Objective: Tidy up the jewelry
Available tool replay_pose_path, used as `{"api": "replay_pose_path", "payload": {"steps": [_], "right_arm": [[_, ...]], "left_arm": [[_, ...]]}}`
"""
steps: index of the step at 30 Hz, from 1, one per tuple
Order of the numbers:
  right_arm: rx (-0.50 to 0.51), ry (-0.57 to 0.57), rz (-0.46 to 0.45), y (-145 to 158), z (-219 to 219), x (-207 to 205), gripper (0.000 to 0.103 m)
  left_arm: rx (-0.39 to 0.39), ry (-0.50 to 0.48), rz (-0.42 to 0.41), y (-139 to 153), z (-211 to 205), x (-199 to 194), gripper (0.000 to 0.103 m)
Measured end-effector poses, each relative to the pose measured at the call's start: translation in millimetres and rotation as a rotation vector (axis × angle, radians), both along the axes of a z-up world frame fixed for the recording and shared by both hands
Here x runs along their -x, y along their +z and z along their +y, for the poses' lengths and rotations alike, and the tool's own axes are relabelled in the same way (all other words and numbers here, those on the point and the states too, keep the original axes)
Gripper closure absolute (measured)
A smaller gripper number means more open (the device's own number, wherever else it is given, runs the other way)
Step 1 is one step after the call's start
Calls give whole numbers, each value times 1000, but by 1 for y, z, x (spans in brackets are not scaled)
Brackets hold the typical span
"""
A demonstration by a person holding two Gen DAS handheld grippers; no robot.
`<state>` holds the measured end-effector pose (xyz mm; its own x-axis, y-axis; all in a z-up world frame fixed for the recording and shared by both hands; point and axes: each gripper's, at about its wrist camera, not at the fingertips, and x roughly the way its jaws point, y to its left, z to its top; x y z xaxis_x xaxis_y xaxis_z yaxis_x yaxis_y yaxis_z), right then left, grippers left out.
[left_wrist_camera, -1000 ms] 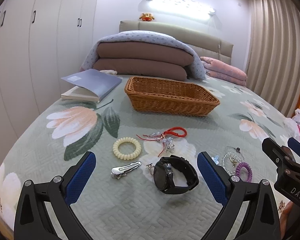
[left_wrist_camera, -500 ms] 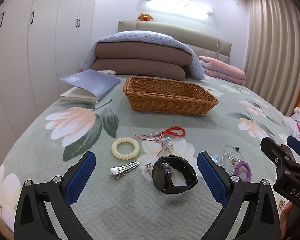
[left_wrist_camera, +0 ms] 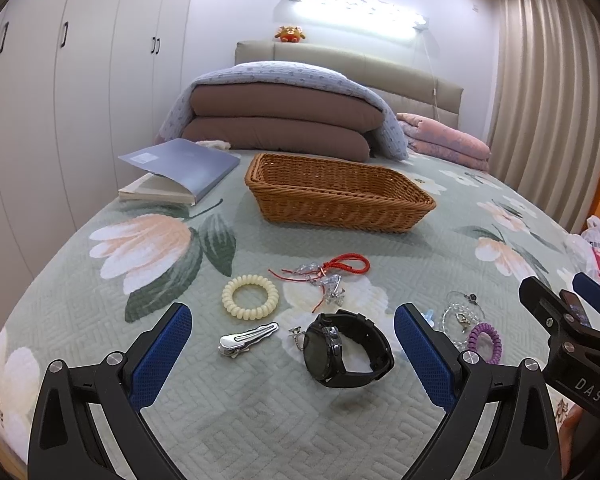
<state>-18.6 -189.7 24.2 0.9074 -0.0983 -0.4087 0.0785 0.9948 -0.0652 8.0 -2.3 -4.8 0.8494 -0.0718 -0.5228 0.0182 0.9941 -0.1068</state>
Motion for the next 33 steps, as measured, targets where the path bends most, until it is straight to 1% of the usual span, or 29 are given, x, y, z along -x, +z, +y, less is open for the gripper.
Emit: {"api": "replay_pose_path", "payload": {"steps": [5, 7, 10, 12, 14, 17, 20, 22, 25, 26, 28, 29, 30, 31, 33], "right_arm": [[-2, 9, -3, 0, -1, 0, 0], [15, 10, -19, 1, -2, 1, 0], [57, 2, -37, 2, -6, 1, 0], [66, -4, -37, 3, -12, 0, 0], [51, -6, -18, 3, -22, -2, 0], [-18, 17, 33, 4, -40, -9, 12], [-48, 46, 67, 5, -56, -17, 14], [-28, 35, 96, 6, -65, -24, 14], [-23, 54, 163, -2, -80, -36, 14], [-26, 53, 176, -5, -83, -37, 16], [-49, 72, 233, -16, -89, -42, 33], [-64, 80, 257, -21, -91, -44, 48], [-93, 97, 283, -27, -93, -45, 50], [-123, 118, 306, -33, -93, -45, 50], [-146, 145, 338, -42, -86, -43, 52]], "left_arm": [[0, 0, 9, 0, -1, 1, 2], [-2, 0, -6, 0, -1, 1, 2], [18, 10, -2, 2, 9, 0, 2], [65, 20, 16, 3, 25, -1, 2], [105, 27, 38, 1, 42, -2, 2], [140, 29, 72, -3, 65, -8, 2], [161, 13, 105, -6, 76, -18, 6], [167, -12, 129, -8, 78, -28, 6], [129, -33, 137, -8, 78, -41, 7], [125, -42, 138, -9, 79, -45, 7], [130, -57, 160, -11, 82, -53, 8], [133, -62, 167, -13, 83, -57, 9], [134, -66, 177, -15, 83, -62, 12], [138, -71, 189, -17, 83, -65, 17], [153, -78, 209, -23, 84, -71, 22]]}}
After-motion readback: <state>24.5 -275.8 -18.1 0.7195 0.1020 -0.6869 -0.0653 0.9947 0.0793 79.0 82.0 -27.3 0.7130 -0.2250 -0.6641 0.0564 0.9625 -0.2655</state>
